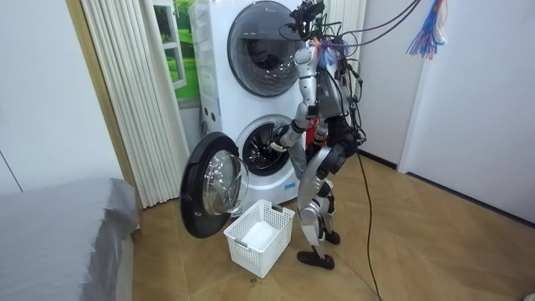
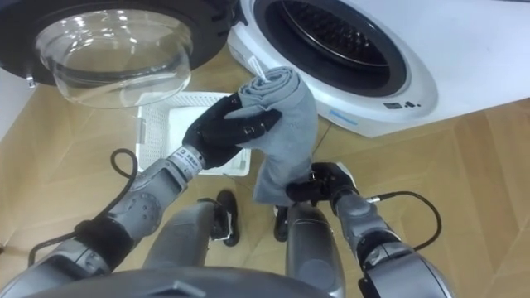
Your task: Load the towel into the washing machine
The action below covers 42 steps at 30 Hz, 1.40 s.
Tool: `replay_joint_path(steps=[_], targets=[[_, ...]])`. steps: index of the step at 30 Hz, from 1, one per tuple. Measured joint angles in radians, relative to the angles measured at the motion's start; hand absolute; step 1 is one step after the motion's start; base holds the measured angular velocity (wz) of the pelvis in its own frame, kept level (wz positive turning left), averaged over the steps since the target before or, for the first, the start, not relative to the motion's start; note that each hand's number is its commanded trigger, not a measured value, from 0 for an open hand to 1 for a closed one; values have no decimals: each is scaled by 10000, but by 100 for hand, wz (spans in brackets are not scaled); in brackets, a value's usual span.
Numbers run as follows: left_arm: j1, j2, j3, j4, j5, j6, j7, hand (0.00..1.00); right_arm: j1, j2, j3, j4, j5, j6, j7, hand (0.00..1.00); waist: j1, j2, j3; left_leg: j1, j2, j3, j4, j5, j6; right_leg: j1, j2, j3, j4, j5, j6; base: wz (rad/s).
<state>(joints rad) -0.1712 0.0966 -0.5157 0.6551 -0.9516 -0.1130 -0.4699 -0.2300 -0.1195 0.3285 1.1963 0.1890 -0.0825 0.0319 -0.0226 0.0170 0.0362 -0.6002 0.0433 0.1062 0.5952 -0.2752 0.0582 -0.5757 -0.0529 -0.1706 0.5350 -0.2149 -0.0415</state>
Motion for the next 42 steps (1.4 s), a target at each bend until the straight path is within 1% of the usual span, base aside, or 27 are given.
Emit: replay_joint_path(steps=[1,4,6,9,10,11,12,13,15,16,17,19,20,22,23,24,25,26,30,32,34,36,38,39,40,42], targets=[[-3,2,12,0,0,33,-30,0,-30,-7,-18,0,10,66,-30,100,2,0,0,0,-3,0,-19,0,0,-5,-1,0,-10,0,0,0],[-4,5,25,2,0,91,-73,0,-64,-11,-72,4,16,129,-89,100,15,1,0,3,-3,1,-47,5,-7,-4,5,-2,-43,0,0,0],[-3,27,30,2,1,192,-131,0,-65,3,-107,4,14,190,-194,100,33,3,-1,4,-3,0,-60,8,-13,-4,13,-2,-78,1,-1,0],[18,31,29,0,-44,215,-192,0,-36,20,-206,3,44,252,-390,100,128,15,3,-9,-1,0,-105,17,-29,-17,32,1,-156,25,-1,0],[10,12,32,0,-89,214,-210,0,-36,10,-323,1,70,307,-456,100,212,47,13,-20,-2,0,-137,17,-29,-25,33,2,-172,25,-1,0],[-2,62,69,2,-85,213,-214,0,-34,-27,-360,3,88,318,-536,100,354,95,18,-20,-6,-5,-156,17,-28,-24,33,0,-179,25,0,0],[1,79,71,12,-83,211,-215,0,-34,-47,-359,4,88,317,-574,100,407,117,18,-16,-6,-5,-163,17,-29,-22,34,0,-179,25,0,0],[37,99,115,46,-82,208,-214,0,-25,-58,-369,3,106,314,-661,100,551,169,10,-5,-9,-4,-163,23,-37,-21,41,8,-175,29,-1,0],[131,168,260,128,36,208,-212,0,-45,-71,-398,1,143,310,-726,100,638,268,15,1,-8,-5,-188,31,-50,-26,41,-6,-168,32,-3,0],[213,258,430,185,146,215,-210,0,-51,-52,-463,-33,188,310,-742,100,718,316,12,-2,-10,-5,-219,41,-66,-50,41,-6,-156,32,-4,0],[277,426,549,187,266,215,-207,0,-41,-69,-465,-97,294,310,-754,100,803,338,13,-4,-19,-4,-269,58,-89,-82,37,-3,-147,33,-7,0],[444,568,865,228,631,198,-142,0,-64,-134,-466,-139,412,308,-755,100,917,387,16,-8,-23,-9,-334,88,-112,-103,31,-28,-154,38,-15,2],[482,582,961,257,749,197,-113,0,-64,-164,-468,-155,432,302,-759,100,957,405,19,-10,-25,-10,-347,91,-115,-111,29,-36,-154,39,-16,3],[587,575,1418,339,1442,202,189,0,-65,-341,-559,-179,467,293,-760,100,1138,499,15,-35,-77,-40,-501,145,-120,-160,-17,-119,-164,40,-19,8],[677,604,1596,341,1776,203,413,0,-72,-410,-585,-177,518,294,-779,100,1173,544,14,-59,-105,-93,-490,180,-119,-179,-44,-168,-157,40,-18,13],[714,642,1645,342,1892,201,544,0,-74,-428,-584,-177,562,294,-802,100,1190,544,14,-63,-118,-98,-508,210,-121,-188,-60,-185,-155,40,-19,15],[804,730,1745,343,2223,204,791,0,-82,-436,-587,-177,663,295,-856,100,1184,543,14,-66,-156,-139,-571,262,-128,-202,-99,-198,-147,40,-19,17],[861,754,1823,353,2565,203,1107,0,-86,-457,-590,-164,817,295,-874,100,1165,544,15,-68,-204,-182,-634,327,-125,-211,-156,-247,-123,39,-19,17],[915,712,1945,533,3616,202,1848,0,-177,-528,-798,-148,1250,335,-892,100,1318,517,32,-184,-242,-179,-592,360,-105,-379,-212,-241,19,39,-19,3],[945,688,2000,616,4129,201,2292,0,-402,-563,-979,-21,1668,402,-973,100,1385,500,44,-365,-264,-168,-522,418,-77,-556,-257,-249,114,40,-26,4],[956,685,1997,678,4398,200,2610,0,-598,-609,-979,77,1871,447,-991,100,1398,487,57,-464,-290,-168,-433,435,-60,-665,-305,-250,239,27,-46,2],[888,668,2000,930,4599,199,2813,0,-794,-724,-983,119,2204,507,-956,100,1415,457,109,-547,-340,-168,-408,483,-37,-766,-367,-252,328,13,-66,6],[885,685,2018,1094,4929,200,3065,0,-953,-875,-1152,153,2562,534,-929,100,1419,419,132,-724,-411,-171,-400,523,-3,-963,-475,-283,433,-29,-85,9],[879,687,2021,1146,5038,201,3114,0,-968,-904,-1194,153,2661,537,-929,100,1411,405,141,-747,-437,-171,-412,547,7,-1008,-506,-284,477,-35,-79,8],[937,703,2024,1188,5236,206,3204,0,-994,-944,-1306,153,2845,556,-925,100,1402,365,166,-784,-488,-177,-410,575,14,-1092,-549,-259,571,-60,-64,9],[989,701,1993,1192,5305,209,3345,0,-1009,-1014,-1370,195,3452,617,-926,100,1377,348,177,-814,-541,-246,-429,613,16,-1109,-591,-300,585,-62,-65,10]])
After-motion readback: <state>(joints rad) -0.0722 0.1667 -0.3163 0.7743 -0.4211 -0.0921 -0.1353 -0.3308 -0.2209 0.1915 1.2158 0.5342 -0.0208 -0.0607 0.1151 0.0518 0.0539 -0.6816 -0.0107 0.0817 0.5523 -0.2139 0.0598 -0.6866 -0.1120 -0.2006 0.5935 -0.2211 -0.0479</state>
